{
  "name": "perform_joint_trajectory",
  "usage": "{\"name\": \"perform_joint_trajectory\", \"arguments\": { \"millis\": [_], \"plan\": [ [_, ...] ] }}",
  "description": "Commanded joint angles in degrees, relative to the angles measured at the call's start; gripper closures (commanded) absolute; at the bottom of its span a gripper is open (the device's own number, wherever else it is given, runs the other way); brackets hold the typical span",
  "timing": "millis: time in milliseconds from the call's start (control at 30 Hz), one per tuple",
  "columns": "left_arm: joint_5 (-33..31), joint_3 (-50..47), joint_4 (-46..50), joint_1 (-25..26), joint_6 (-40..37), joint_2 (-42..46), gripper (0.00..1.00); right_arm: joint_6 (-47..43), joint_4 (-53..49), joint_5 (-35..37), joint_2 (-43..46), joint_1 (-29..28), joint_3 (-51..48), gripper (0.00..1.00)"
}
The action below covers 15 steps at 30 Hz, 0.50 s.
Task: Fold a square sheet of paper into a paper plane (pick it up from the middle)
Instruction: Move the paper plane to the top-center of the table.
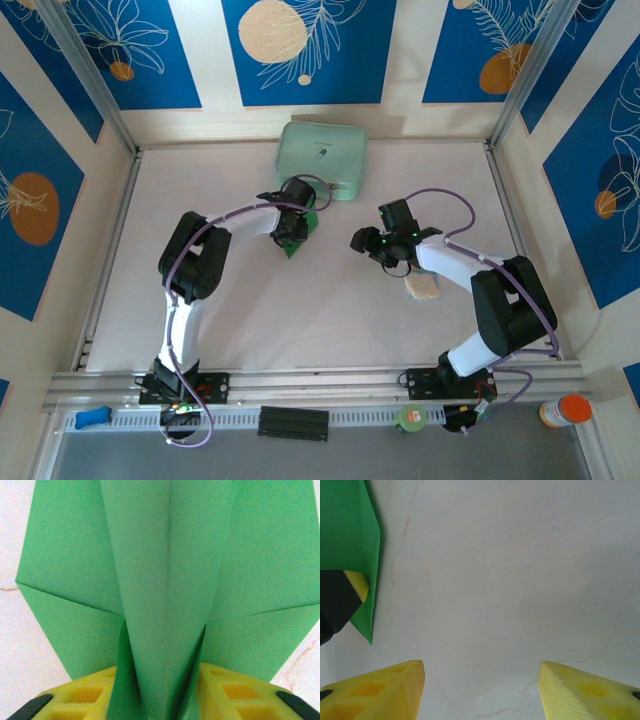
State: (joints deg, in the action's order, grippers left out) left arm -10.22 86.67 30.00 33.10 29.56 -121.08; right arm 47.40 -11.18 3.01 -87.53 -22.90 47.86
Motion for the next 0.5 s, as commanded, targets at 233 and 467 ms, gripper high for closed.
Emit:
{"name": "perform_joint_trajectory", "arguments": {
  "millis": [233,467],
  "plan": [
    [-1.28,1.85,5.42,-0.91,3.93,-3.96,0.61,0.36,-1.21,-0.56,1.12,0.35,-0.26,0.38],
    [-0.03,3.41,5.92,-0.87,6.49,2.35,0.60,0.08,-1.56,-0.45,0.87,0.48,0.67,0.38]
  ]
}}
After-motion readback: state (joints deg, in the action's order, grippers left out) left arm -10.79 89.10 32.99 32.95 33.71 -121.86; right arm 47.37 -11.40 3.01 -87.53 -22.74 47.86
